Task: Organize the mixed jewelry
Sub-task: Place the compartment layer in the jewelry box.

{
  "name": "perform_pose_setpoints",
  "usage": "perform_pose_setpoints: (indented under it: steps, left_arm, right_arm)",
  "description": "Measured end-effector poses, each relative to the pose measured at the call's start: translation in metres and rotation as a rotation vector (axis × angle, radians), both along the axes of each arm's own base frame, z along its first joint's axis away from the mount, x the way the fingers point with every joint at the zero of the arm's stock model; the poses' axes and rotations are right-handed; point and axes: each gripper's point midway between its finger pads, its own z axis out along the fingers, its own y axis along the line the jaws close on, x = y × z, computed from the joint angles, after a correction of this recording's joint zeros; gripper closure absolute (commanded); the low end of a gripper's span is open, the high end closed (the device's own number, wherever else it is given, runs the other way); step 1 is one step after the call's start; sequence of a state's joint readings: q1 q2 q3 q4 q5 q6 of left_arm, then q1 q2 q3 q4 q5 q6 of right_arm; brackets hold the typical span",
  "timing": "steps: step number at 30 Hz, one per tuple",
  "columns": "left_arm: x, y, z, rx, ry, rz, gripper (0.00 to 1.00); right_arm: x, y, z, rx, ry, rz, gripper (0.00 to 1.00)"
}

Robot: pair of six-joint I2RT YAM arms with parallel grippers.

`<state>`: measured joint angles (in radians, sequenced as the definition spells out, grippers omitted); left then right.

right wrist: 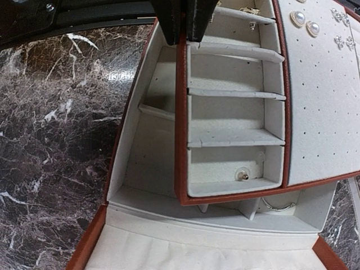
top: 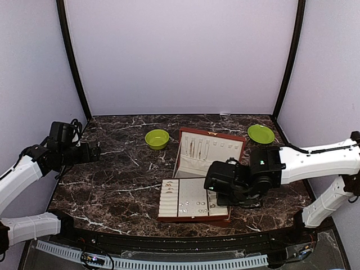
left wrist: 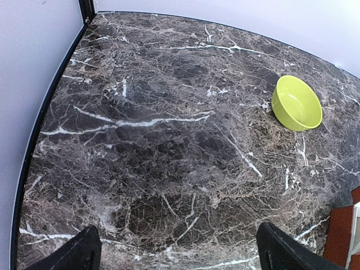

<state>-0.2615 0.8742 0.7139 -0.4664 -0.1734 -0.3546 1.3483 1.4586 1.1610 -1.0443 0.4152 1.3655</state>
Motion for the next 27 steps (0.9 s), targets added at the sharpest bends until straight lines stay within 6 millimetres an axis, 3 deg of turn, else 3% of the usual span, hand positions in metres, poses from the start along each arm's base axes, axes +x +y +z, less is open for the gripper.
perform_pose_setpoints:
  steps: [14, 27]
  left_arm:
    - [0.000, 0.000, -0.001, 0.001, 0.004, 0.000, 0.01]
    - [0.000, 0.001, -0.001, 0.003, 0.003, 0.003, 0.01]
  right_arm:
    - [-0.001, -0.035, -0.008, 0.021, 0.012, -0.073, 1.00]
    - [0.004, -0.053, -0.017, 0.002, 0.025, -0.143, 1.00]
